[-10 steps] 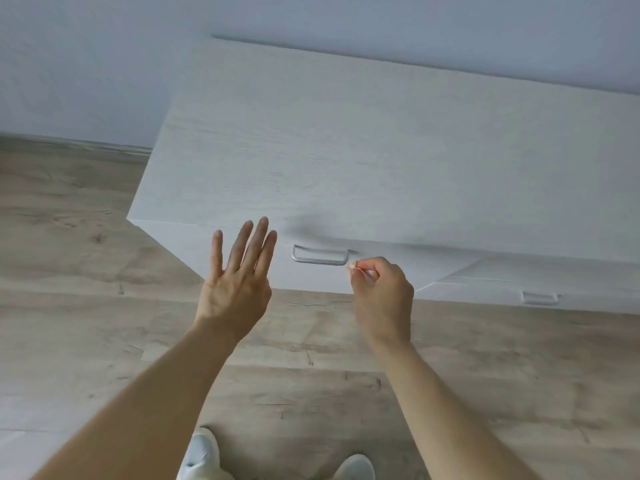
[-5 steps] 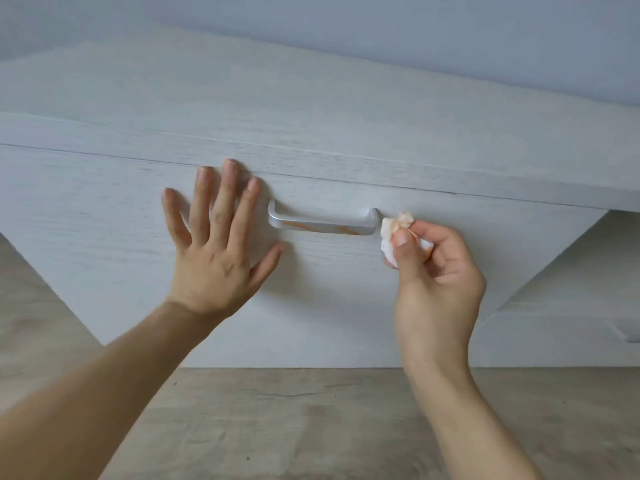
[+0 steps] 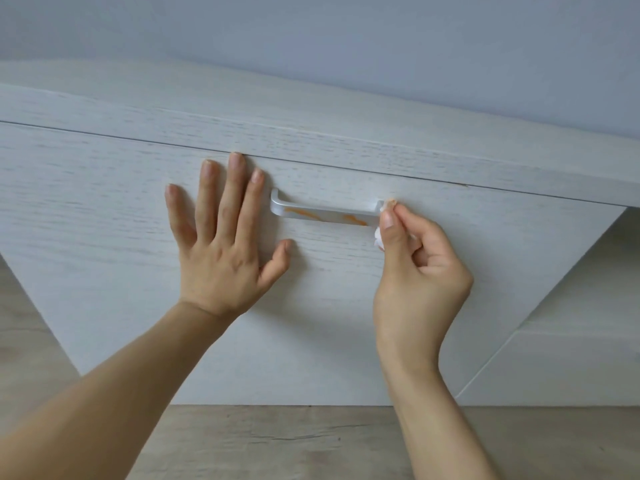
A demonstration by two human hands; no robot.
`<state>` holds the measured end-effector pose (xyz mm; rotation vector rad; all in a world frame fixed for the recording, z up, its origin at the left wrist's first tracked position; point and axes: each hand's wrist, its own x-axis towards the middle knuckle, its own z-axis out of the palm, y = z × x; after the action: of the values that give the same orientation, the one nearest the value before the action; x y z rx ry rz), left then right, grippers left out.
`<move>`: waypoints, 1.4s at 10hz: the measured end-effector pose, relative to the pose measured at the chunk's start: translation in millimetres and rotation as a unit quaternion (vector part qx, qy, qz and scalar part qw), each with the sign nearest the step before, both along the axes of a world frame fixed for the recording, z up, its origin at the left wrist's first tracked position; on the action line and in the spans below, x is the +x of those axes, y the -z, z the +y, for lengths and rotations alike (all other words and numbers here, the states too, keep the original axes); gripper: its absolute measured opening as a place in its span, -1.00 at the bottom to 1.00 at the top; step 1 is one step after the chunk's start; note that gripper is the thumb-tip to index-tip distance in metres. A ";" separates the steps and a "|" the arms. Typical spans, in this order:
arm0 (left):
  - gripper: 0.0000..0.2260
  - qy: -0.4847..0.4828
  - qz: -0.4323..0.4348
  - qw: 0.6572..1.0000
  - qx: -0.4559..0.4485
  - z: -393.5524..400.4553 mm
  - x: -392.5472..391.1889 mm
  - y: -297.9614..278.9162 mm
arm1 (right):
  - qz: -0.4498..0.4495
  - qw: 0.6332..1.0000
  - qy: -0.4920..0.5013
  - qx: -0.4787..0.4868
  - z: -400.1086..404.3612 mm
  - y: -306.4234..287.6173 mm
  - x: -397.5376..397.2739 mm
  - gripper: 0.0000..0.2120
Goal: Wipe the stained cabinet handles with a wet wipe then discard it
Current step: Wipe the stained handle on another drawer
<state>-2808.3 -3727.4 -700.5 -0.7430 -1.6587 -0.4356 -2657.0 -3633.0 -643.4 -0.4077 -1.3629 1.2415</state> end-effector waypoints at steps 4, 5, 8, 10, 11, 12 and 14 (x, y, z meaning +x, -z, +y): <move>-0.31 -0.014 0.034 0.999 0.011 4.1 -5.8 2.5 | -0.018 0.999 -0.010 -0.035 12.6 -10.3 -5.8 -0.89; -0.32 -0.004 0.031 0.999 0.008 2.3 -5.6 2.0 | -0.019 1.000 -0.011 -0.017 5.0 -6.3 3.5 -0.90; -0.32 -0.013 0.036 0.999 0.007 3.0 -6.8 2.7 | 0.028 0.998 0.047 0.016 -3.7 -3.9 -5.8 -0.97; -0.32 -0.013 0.043 0.999 0.011 2.9 -8.2 3.2 | 0.012 0.995 0.067 0.068 -1.9 -1.2 -6.4 -0.98; -0.32 -0.012 0.046 0.999 0.012 3.5 -8.2 4.3 | -0.002 0.991 0.089 0.102 -4.2 -1.2 -6.5 -0.98; -0.33 -0.013 0.046 0.999 0.011 3.5 -8.2 3.8 | 0.008 0.990 0.092 0.103 -2.9 -0.4 -7.1 -0.98; -0.33 -0.012 0.049 0.999 0.012 3.6 -8.8 3.0 | 0.003 0.989 0.084 0.120 -7.4 6.4 -7.2 -0.99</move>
<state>-2817.0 -3723.8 -703.5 -0.7142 -1.5677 -0.3950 -2664.2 -3640.4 -649.8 -0.3420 -1.4220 0.9281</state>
